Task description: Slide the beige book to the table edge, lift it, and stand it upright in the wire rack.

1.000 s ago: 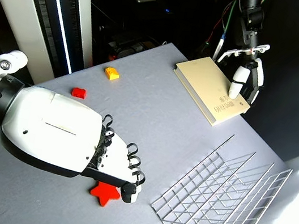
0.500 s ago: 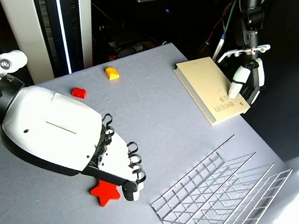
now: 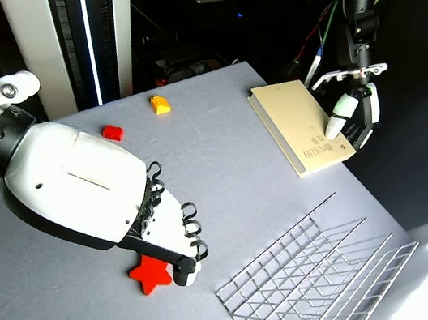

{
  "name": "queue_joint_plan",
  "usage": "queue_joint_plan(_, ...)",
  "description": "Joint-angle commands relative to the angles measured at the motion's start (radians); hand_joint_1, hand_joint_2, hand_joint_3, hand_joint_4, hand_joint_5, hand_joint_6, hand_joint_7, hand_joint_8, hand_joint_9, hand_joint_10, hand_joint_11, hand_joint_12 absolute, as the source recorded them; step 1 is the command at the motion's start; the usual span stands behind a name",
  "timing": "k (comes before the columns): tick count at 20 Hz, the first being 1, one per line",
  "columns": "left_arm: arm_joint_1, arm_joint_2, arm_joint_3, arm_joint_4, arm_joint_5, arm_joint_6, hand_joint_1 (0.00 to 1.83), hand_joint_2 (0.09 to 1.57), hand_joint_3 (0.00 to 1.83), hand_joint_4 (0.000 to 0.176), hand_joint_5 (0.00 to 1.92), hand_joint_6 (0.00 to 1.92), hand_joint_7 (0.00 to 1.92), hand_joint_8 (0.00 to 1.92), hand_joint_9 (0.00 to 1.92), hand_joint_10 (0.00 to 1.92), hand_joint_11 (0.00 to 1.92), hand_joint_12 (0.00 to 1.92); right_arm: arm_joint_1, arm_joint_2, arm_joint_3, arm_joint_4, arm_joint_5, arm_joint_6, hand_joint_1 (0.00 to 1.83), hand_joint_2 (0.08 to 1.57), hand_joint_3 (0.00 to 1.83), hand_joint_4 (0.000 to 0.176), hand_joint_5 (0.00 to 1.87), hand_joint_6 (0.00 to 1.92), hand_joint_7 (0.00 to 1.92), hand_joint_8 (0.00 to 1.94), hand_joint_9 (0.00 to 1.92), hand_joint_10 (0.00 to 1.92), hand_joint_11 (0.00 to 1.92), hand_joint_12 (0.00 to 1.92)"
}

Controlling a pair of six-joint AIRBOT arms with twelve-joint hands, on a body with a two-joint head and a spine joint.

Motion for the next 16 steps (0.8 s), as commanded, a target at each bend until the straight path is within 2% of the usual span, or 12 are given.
queue_joint_plan(1, 0.004, 0.002, 0.003, 0.016, -0.024, 0.031, 1.48, 1.17, 0.00, 0.000, 0.77, 1.08, 0.70, 1.31, 0.83, 1.27, 0.86, 1.58, 0.011, 0.005, 0.006, 0.023, -0.026, -0.006, 0.25, 1.14, 0.00, 0.000, 0.38, 0.00, 0.40, 0.01, 0.39, 0.01, 0.00, 1.03)
queue_joint_plan(5, 0.004, 0.002, 0.003, 0.016, -0.024, 0.031, 1.48, 1.15, 0.00, 0.000, 0.84, 1.03, 0.74, 1.24, 0.88, 1.19, 0.90, 1.52, 0.011, 0.006, 0.007, 0.023, -0.026, -0.007, 0.26, 1.14, 0.00, 0.000, 0.40, 0.00, 0.42, 0.00, 0.41, 0.01, 0.00, 1.04)
queue_joint_plan(6, 0.004, 0.002, 0.003, 0.016, -0.024, 0.031, 1.48, 1.19, 0.00, 0.000, 0.73, 1.18, 0.63, 1.32, 0.77, 1.30, 0.82, 1.56, 0.011, 0.006, 0.007, 0.023, -0.025, -0.008, 0.23, 1.14, 0.00, 0.000, 0.41, 0.00, 0.43, 0.00, 0.42, 0.01, 0.00, 1.06)
queue_joint_plan(8, 0.004, 0.002, 0.003, 0.016, -0.024, 0.031, 1.47, 1.21, 0.00, 0.000, 0.70, 1.23, 0.59, 1.36, 0.74, 1.35, 0.75, 1.63, 0.011, 0.006, 0.007, 0.023, -0.023, -0.008, 0.24, 1.15, 0.00, 0.000, 0.40, 0.00, 0.41, 0.00, 0.40, 0.00, 0.00, 1.05)
queue_joint_plan(10, 0.003, 0.002, 0.003, 0.016, -0.024, 0.030, 1.48, 1.16, 0.00, 0.000, 0.84, 1.02, 0.70, 1.28, 0.84, 1.24, 0.87, 1.56, 0.011, 0.006, 0.007, 0.023, -0.023, -0.008, 0.26, 1.14, 0.00, 0.000, 0.40, 0.00, 0.42, 0.00, 0.40, 0.00, 0.00, 1.05)
queue_joint_plan(16, -0.009, 0.005, 0.011, 0.015, -0.024, 0.014, 1.48, 1.18, 0.00, 0.000, 0.79, 1.06, 0.69, 1.36, 0.80, 1.31, 0.81, 1.64, 0.012, 0.006, 0.010, 0.023, -0.018, -0.008, 0.26, 1.14, 0.00, 0.000, 0.38, 0.00, 0.40, 0.00, 0.39, 0.00, 0.00, 1.03)
